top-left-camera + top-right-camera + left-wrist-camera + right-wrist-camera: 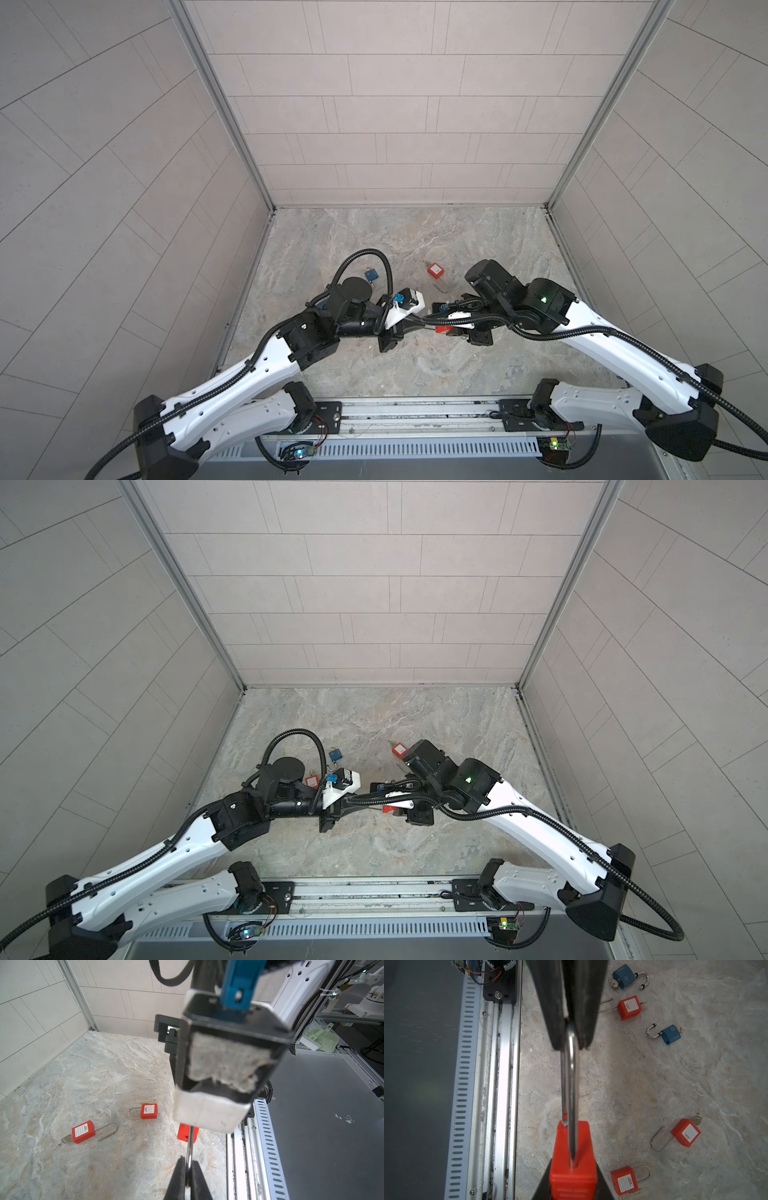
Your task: Lock with the key
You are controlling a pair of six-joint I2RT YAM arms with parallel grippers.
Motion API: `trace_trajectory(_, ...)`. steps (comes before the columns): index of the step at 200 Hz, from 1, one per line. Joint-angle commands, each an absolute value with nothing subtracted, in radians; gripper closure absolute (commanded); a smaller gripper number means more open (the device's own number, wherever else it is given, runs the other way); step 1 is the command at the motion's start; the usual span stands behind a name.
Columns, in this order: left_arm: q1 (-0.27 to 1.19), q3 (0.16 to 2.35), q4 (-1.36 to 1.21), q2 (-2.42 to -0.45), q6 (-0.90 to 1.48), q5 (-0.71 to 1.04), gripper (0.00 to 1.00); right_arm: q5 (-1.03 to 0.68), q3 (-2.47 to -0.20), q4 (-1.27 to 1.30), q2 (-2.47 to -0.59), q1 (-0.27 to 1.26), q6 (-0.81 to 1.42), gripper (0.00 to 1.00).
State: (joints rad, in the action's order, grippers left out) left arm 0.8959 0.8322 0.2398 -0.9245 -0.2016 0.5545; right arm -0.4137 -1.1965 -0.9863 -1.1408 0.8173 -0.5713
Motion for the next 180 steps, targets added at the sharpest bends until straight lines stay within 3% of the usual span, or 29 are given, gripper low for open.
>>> trace_trajectory(1, 0.911, 0.865, 0.235, -0.93, -0.212, 0.575, 0.97, -0.451, -1.246, -0.994, -1.138, 0.82, -0.567, 0.84)
trace_trajectory(64, 0.933, 0.842, 0.18, -0.947, -0.16, 0.59, 1.0, -0.469, -1.258, -0.943, -1.124, 0.841, -0.561, 0.89)
trace_trajectory(114, 0.94, 0.787, 0.116, -0.899, -0.18, 0.539, 1.0, -0.576, -1.27, -0.945, -1.115, 0.842, -0.532, 0.88)
trace_trajectory(180, 0.988, 0.743, 0.1, -0.847, -0.254, 0.477, 1.0, -0.565, -1.3, -0.992, -1.132, 0.841, -0.542, 0.87)
